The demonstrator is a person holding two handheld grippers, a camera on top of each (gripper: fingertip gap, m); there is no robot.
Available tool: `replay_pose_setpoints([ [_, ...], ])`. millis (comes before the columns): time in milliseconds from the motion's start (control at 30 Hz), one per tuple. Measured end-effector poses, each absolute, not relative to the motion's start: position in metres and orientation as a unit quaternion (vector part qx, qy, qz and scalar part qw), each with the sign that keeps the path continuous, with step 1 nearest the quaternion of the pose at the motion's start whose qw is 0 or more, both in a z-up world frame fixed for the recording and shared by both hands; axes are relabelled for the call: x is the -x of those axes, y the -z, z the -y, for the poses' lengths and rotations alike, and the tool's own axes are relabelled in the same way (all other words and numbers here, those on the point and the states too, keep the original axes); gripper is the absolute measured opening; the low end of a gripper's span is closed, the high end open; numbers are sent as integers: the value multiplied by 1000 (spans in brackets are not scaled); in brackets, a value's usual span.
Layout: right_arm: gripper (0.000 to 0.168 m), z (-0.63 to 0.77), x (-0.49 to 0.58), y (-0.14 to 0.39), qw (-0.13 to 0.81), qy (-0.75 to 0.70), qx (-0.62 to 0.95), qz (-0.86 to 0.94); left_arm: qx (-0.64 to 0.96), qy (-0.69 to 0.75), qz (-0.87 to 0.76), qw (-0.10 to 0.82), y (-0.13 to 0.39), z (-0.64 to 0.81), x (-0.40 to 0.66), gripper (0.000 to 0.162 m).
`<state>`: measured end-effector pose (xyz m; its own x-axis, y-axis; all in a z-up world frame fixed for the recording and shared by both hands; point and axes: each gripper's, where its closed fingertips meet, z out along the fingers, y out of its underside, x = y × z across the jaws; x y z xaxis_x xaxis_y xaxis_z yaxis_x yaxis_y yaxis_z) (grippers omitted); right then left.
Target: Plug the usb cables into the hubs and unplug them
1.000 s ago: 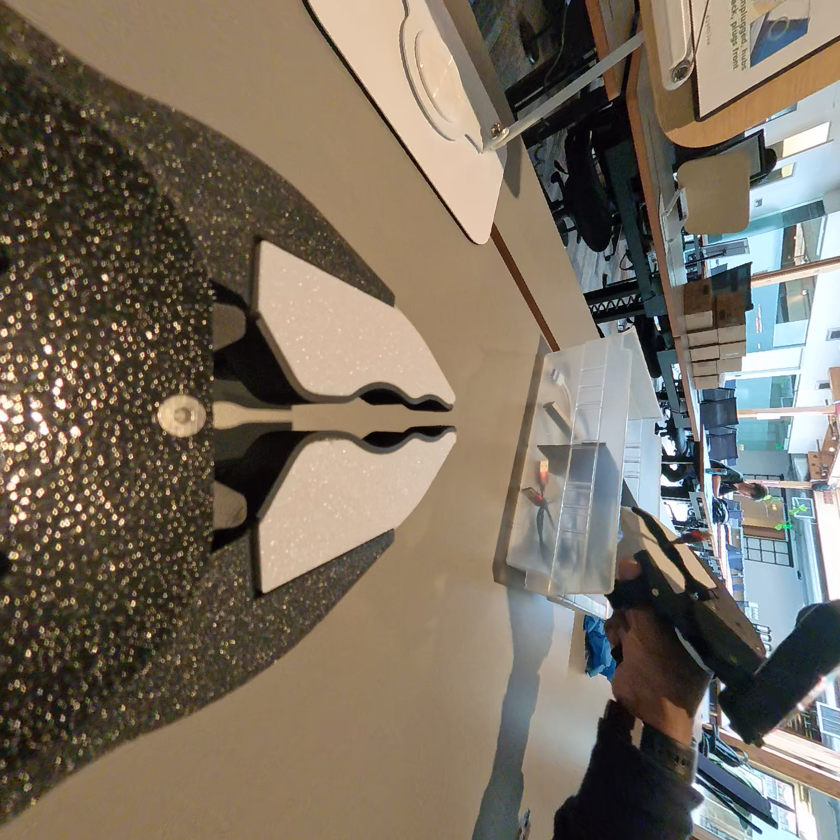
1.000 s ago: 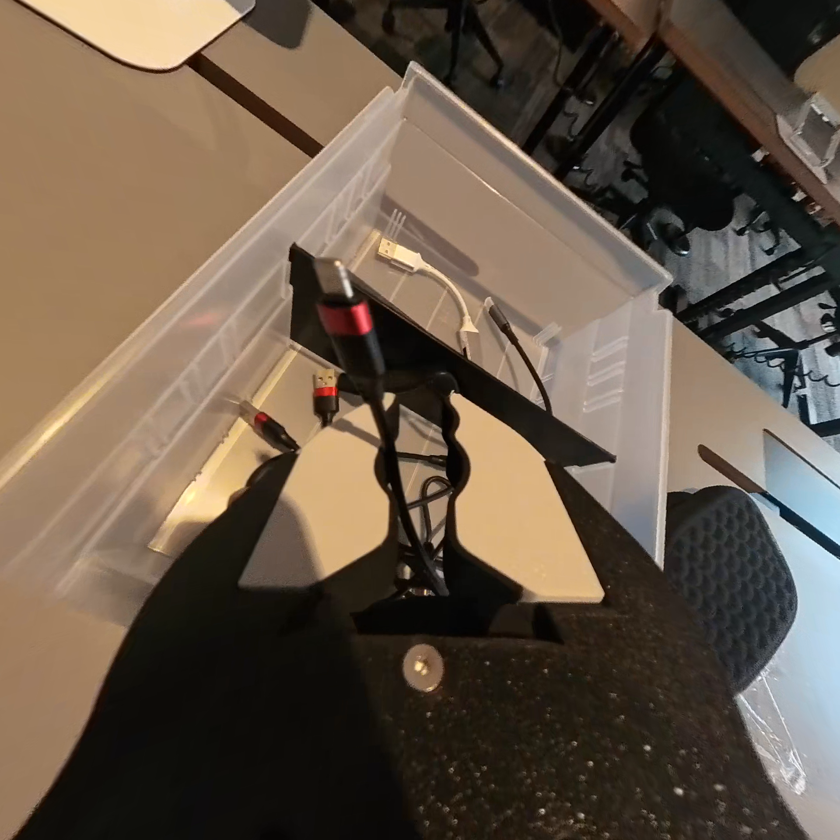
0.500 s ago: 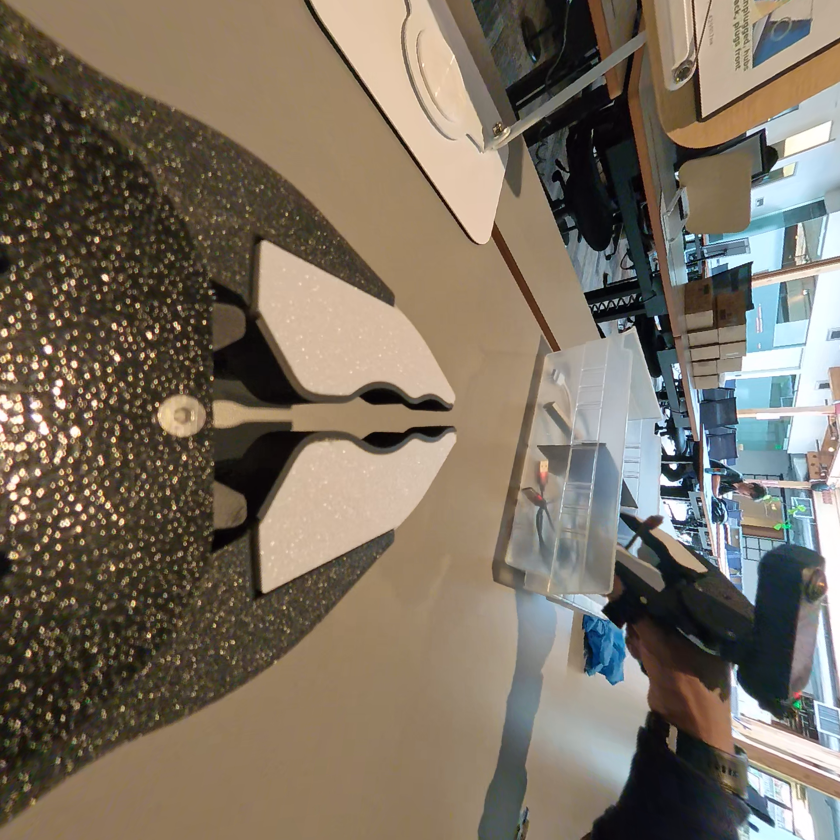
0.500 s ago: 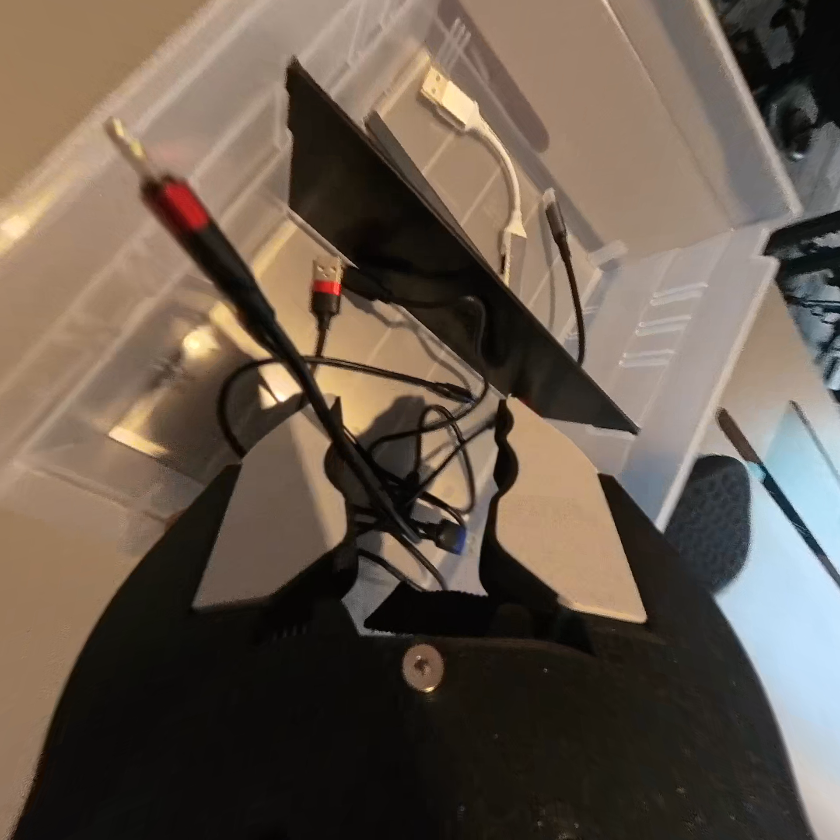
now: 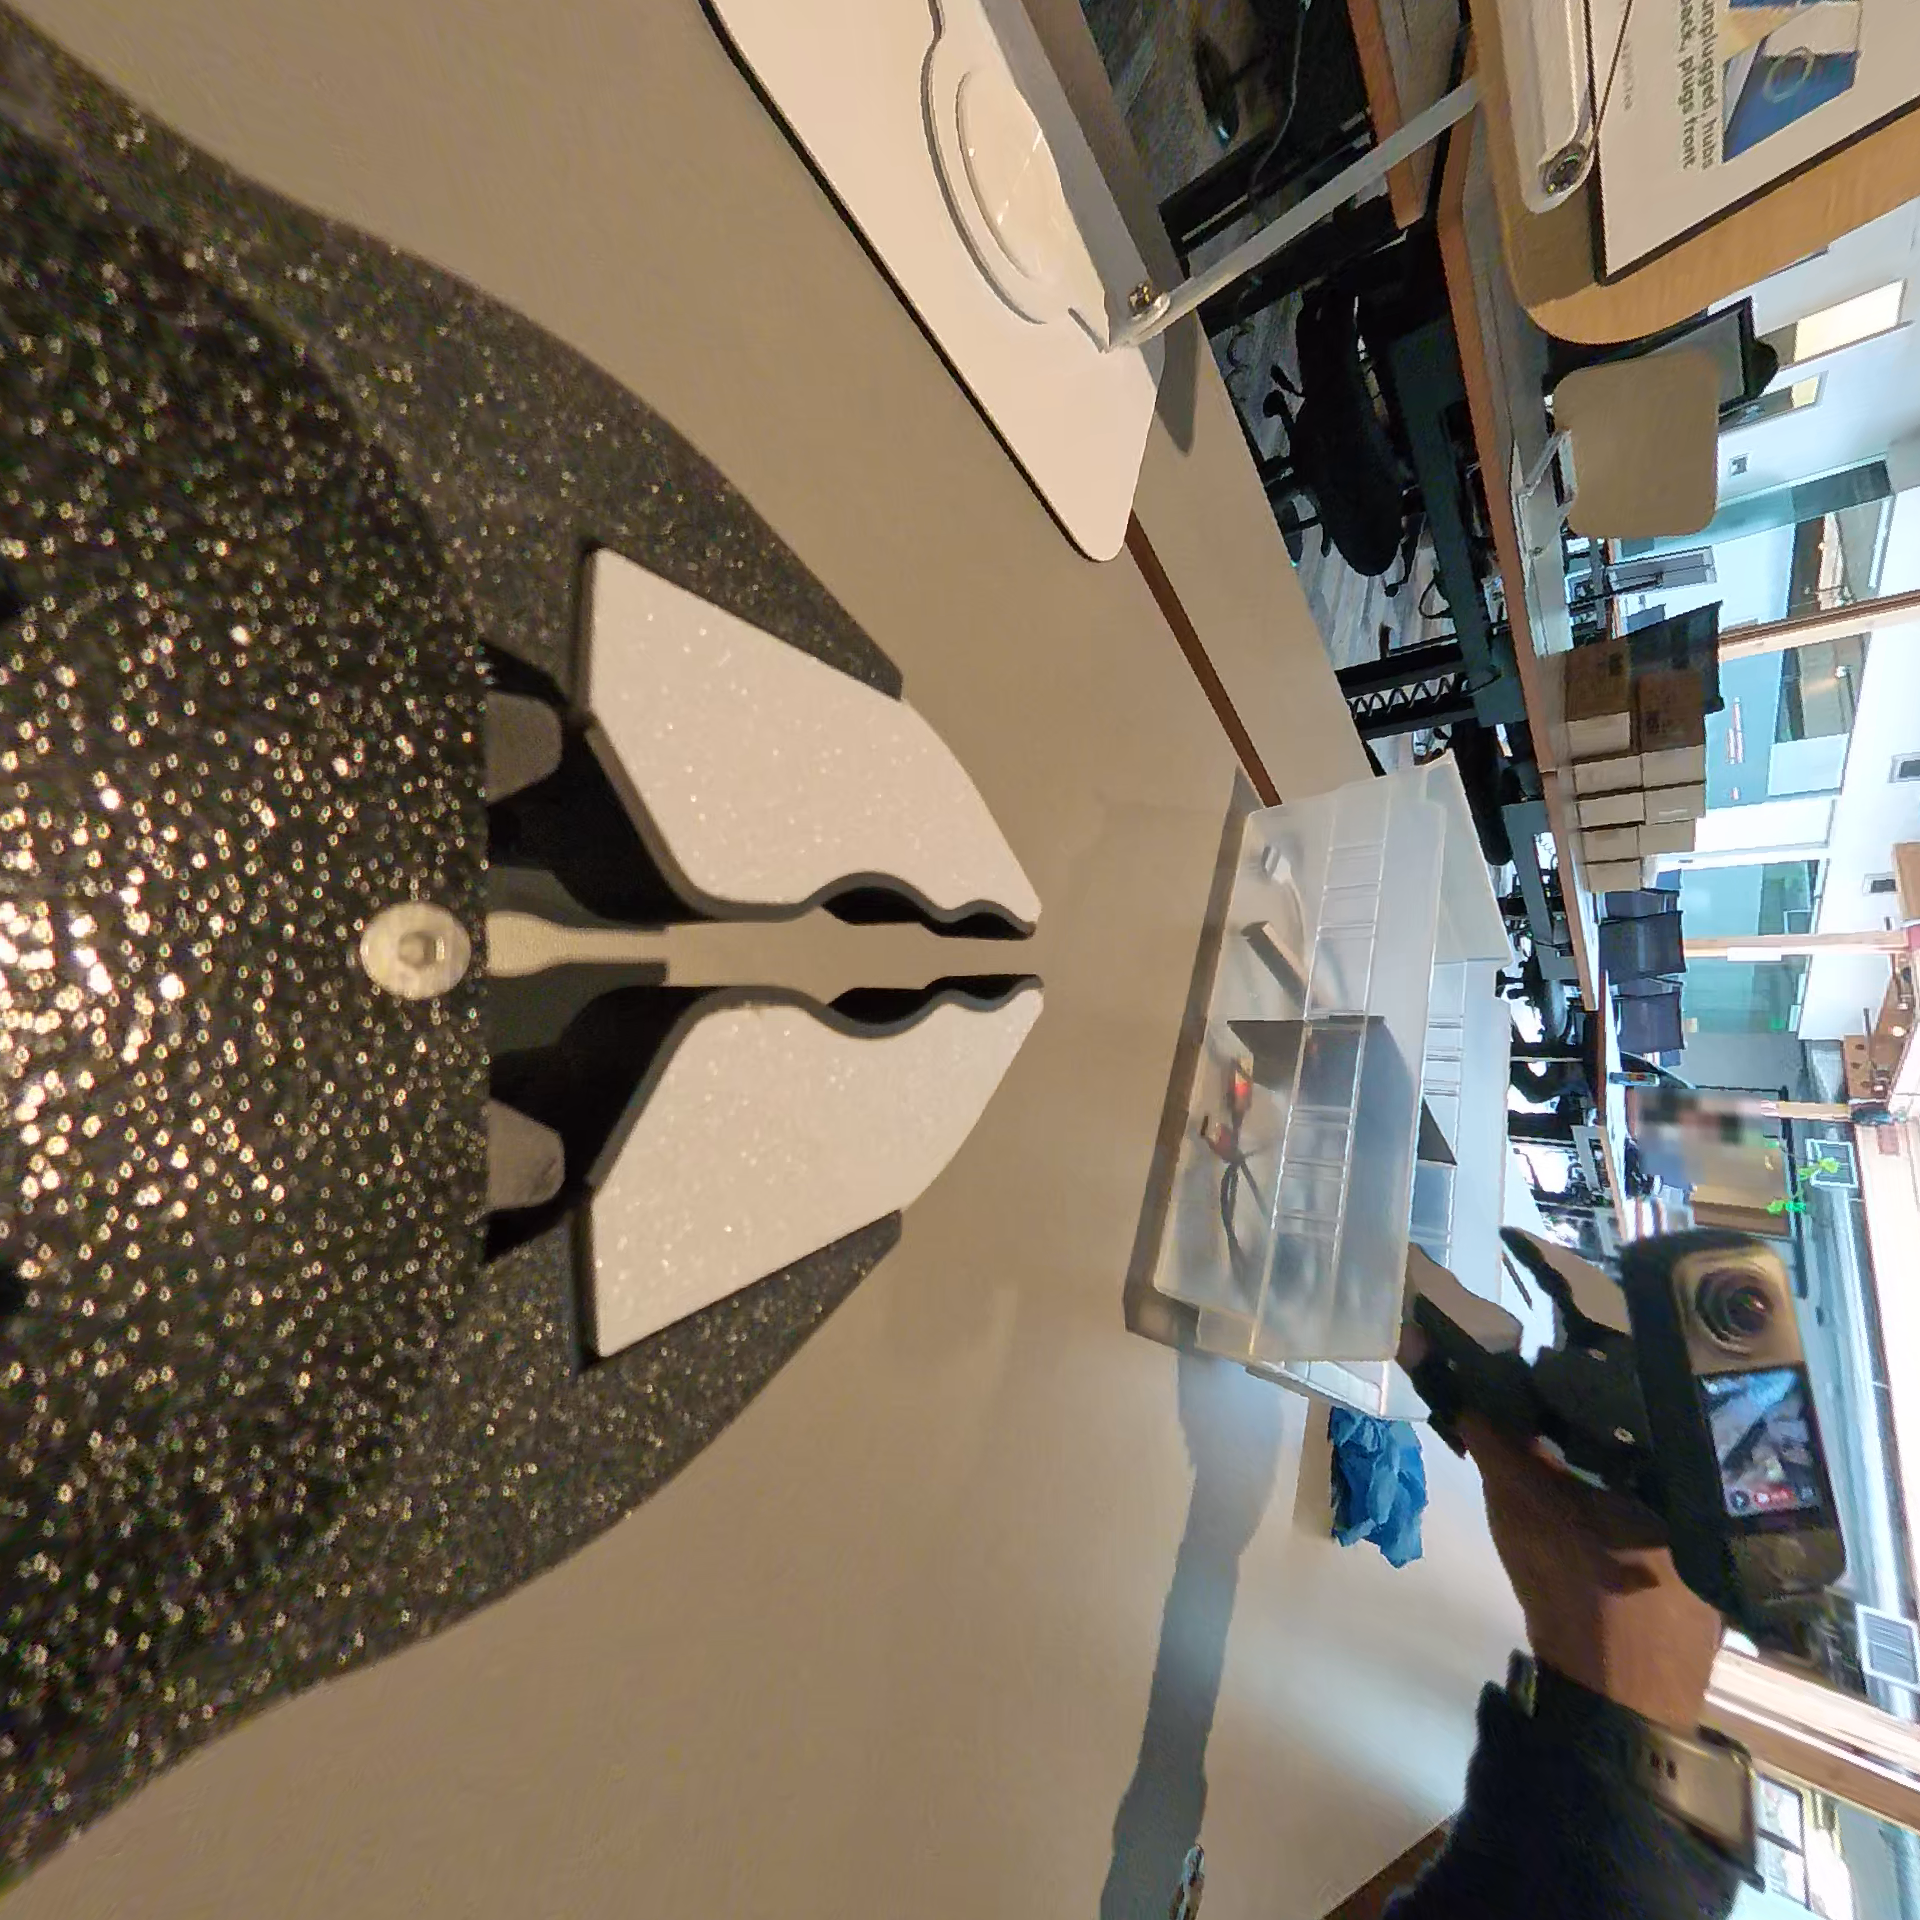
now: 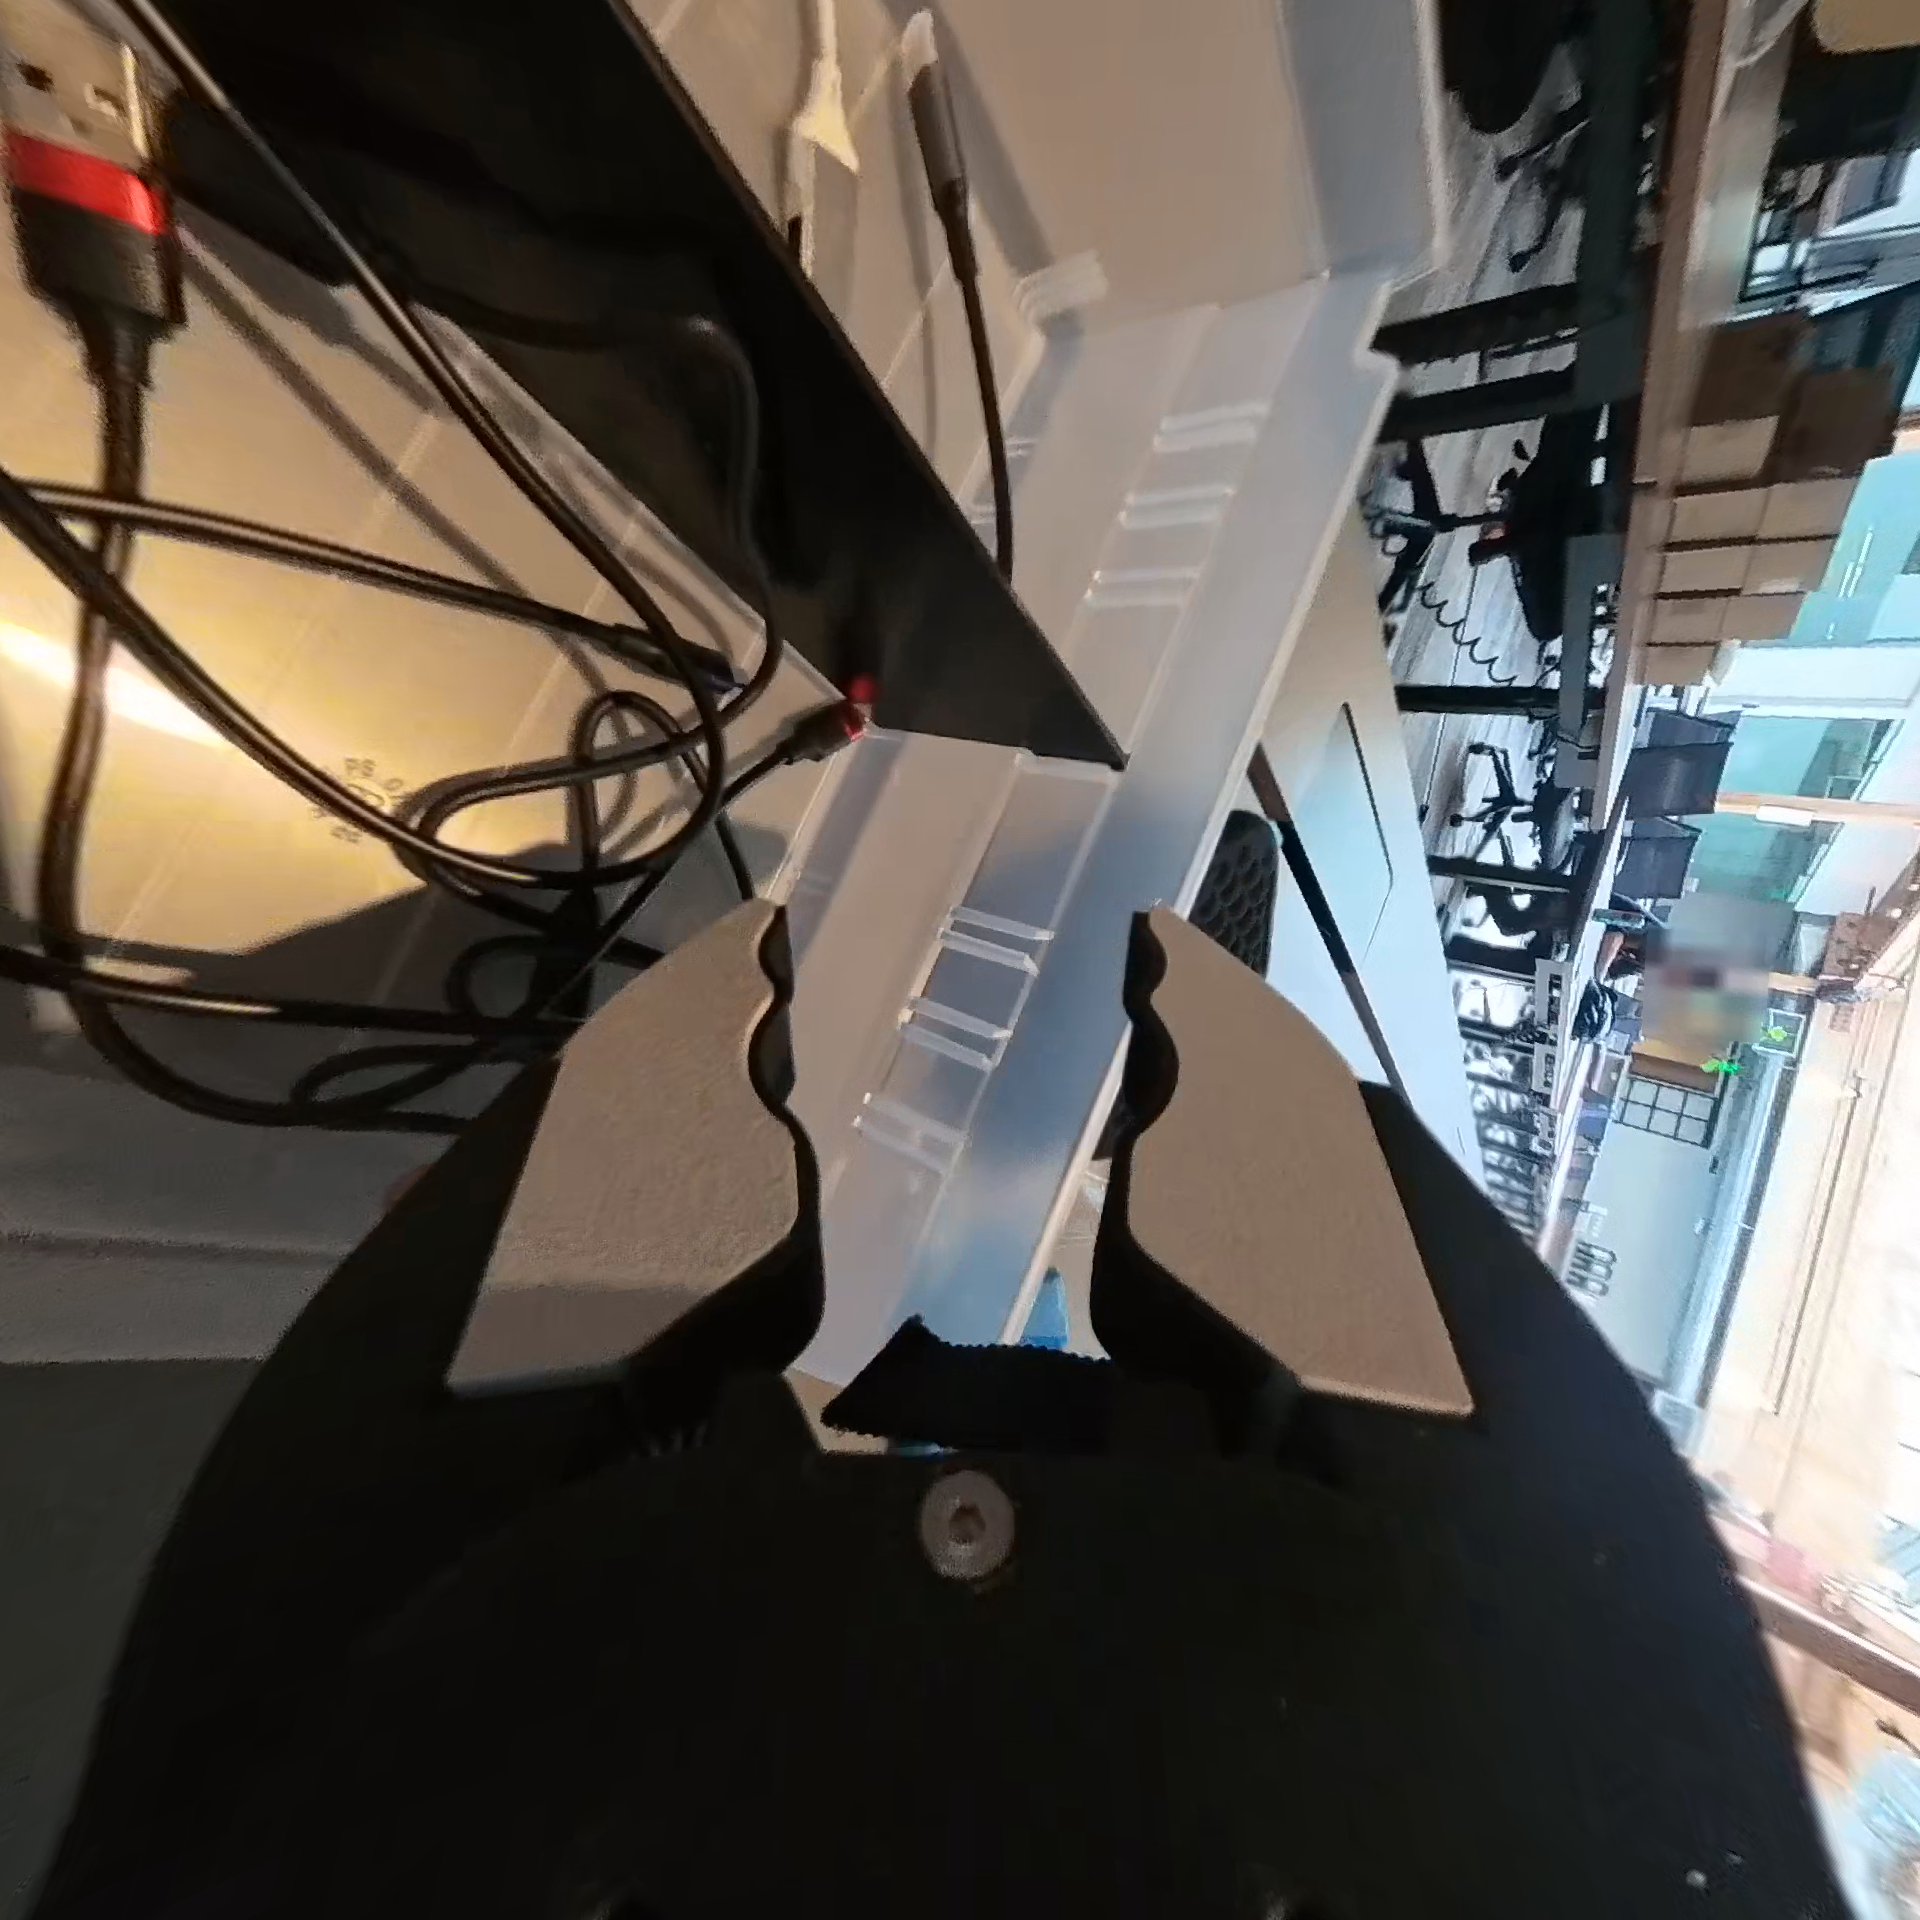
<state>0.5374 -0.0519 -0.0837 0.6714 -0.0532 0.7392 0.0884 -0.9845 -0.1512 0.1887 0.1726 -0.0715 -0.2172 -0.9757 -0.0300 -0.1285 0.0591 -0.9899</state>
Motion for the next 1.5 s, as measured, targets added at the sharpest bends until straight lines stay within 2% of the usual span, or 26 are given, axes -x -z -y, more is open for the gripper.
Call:
replay_pose_setpoints([
  [333, 54, 33, -486, 46, 226, 444, 867, -5, 471, 508, -586, 420, 71, -177, -189, 12],
  [533, 51, 17, -442, 21, 338, 397, 850, -71, 479, 498, -571, 444, 68, -188, -188, 23],
  [767, 41, -41, -349, -16, 572, 216, 787, -79, 494, 477, -537, 491, 62, -207, -178, 54],
  [967, 35, -98, -241, -43, 713, -11, 701, 13, 519, 472, -491, 517, 55, -230, -169, 86],
  [1067, 33, -118, -199, -23, 733, -85, 673, 51, 526, 464, -480, 527, 54, -240, -167, 95],
  [1167, 34, -131, -177, 11, 719, -68, 686, 88, 530, 460, -470, 535, 53, -249, -166, 101],
  [1300, 33, -135, -168, 37, 711, -32, 694, 111, 530, 462, -471, 532, 54, -253, -166, 101],
  [1500, 33, -134, -169, 49, 712, -28, 693, 109, 534, 462, -471, 528, 55, -257, -166, 98],
])
